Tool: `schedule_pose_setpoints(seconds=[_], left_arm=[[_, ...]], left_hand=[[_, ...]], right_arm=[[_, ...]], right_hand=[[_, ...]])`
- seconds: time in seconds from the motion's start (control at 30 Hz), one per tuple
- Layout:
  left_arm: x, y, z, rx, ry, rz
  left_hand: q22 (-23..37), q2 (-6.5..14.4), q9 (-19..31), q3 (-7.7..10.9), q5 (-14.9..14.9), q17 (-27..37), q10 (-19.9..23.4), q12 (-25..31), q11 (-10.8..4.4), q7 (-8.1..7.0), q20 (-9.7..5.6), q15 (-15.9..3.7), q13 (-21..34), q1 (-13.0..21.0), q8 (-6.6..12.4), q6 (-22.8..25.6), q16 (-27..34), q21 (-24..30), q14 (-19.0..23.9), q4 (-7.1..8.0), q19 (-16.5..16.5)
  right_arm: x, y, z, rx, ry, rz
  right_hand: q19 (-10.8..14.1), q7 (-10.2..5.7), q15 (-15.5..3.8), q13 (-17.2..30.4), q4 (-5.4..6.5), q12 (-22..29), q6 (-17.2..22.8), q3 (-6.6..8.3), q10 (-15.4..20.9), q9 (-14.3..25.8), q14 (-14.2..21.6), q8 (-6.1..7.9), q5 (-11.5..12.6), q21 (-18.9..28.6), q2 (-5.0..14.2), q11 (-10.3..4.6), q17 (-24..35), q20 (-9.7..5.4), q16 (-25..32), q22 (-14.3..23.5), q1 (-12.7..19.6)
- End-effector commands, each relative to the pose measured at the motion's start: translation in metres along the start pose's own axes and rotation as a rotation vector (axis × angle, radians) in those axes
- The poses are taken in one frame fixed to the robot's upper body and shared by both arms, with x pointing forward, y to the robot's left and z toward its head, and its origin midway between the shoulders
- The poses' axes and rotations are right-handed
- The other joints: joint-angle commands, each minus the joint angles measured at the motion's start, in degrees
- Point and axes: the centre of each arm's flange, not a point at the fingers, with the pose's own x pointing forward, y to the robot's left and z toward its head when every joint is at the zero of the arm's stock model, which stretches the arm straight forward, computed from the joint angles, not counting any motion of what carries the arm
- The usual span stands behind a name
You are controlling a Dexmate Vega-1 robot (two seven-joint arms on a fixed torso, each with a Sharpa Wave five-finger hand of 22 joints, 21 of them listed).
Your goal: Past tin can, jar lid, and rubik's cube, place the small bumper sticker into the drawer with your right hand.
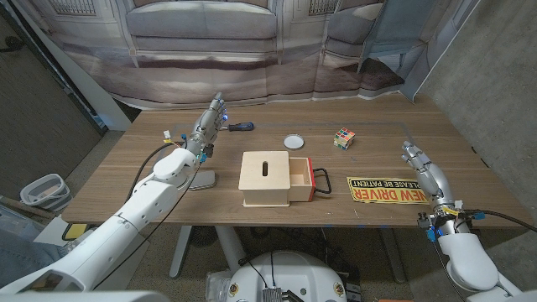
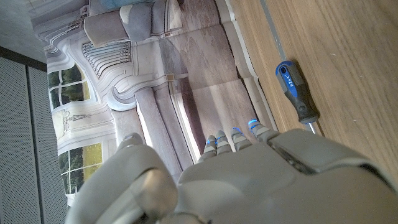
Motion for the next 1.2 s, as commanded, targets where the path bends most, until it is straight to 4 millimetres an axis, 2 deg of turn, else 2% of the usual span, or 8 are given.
schedule_pose_setpoints(seconds=[0.03, 0.6, 0.83, 0.87, 1.2], left_arm=[[0.0037, -0.0014, -0.0019, -0.001, 0.0, -0.007], [0.004, -0.005, -0.005, -0.011, -0.003, -0.014], [0.0031, -0.006, -0.004, -0.024, -0.011, -0.017], [0.0031, -0.0063, -0.0041, -0.031, -0.012, -0.022], [-0.0004, -0.0053, -0.0043, -0.026, -0.009, -0.01]], left_hand=[[0.33, 0.53, 0.11, -0.36, 0.18, 0.05, -0.21, 0.22, -0.1, -0.24, -1.72, 0.01, -0.04, 0.06, 0.07, 0.22, 0.28, 0.15, -0.29, 0.16, -0.51], [0.33, 0.67, 0.11, -0.56, 0.22, 0.05, -0.32, 0.18, -0.12, -0.3, -1.65, -0.05, -0.04, 0.18, 0.03, 0.2, 0.26, 0.13, -0.38, 0.1, -0.61], [0.33, 0.72, 0.11, -0.65, 0.23, 0.05, -0.33, 0.17, -0.05, -0.27, -1.64, 0.0, -0.04, 0.22, 0.02, 0.21, 0.27, 0.14, -0.37, 0.08, -0.62], [0.33, 0.72, 0.11, -0.66, 0.23, 0.05, -0.31, 0.18, -0.09, -0.29, -1.61, 0.0, -0.04, 0.22, 0.01, 0.19, 0.27, 0.13, -0.37, 0.08, -0.63], [0.33, 0.8, 0.12, -0.76, 0.25, 0.05, -0.32, 0.18, -0.16, -0.3, -1.59, 0.07, -0.04, 0.28, -0.04, 0.09, 0.24, 0.14, -0.46, 0.05, -0.63]], right_arm=[[-0.0026, -0.0013, 0.0064, -0.079, 0.003, -0.003], [-0.0038, -0.0021, 0.0073, -0.204, 0.02, 0.006], [-0.005, 0.0009, 0.0064, -0.27, 0.024, 0.012], [-0.0052, 0.0012, 0.0061, -0.273, 0.025, 0.015], [-0.0044, 0.0061, 0.0065, -0.319, 0.029, 0.021]], right_hand=[[0.12, -0.38, -0.25, 0.2, -0.25, 0.22, 0.45, 0.13, 0.44, 0.1, 0.35, 0.15, 0.47, 0.09, 0.31, -0.22, 0.32, -2.76, -0.04, 0.2, 0.31], [0.16, -0.72, -0.43, 0.22, -0.41, 0.13, 0.35, 0.06, 0.5, 0.11, 0.38, 0.04, 0.63, 0.03, 0.41, -0.23, 0.33, -2.84, -0.1, 0.2, 0.53], [0.22, -0.92, -0.59, 0.22, -0.49, 0.1, 0.28, 0.04, 0.53, 0.11, 0.38, -0.01, 0.71, 0.02, 0.45, -0.48, 0.33, -2.85, -0.12, 0.2, 0.65], [0.21, -1.08, -0.65, 0.23, -0.54, 0.02, 0.41, 0.04, 0.38, 0.12, 0.42, 0.03, 0.76, 0.0, 0.48, -1.02, 0.33, -2.87, -0.12, 0.2, 0.73], [0.32, -1.42, -0.7, 0.24, -0.77, 0.15, 0.68, 0.07, 0.88, 0.13, 0.43, 0.11, 0.94, 0.0, 0.54, -1.18, 0.31, -2.9, -0.16, 0.19, 1.09]])
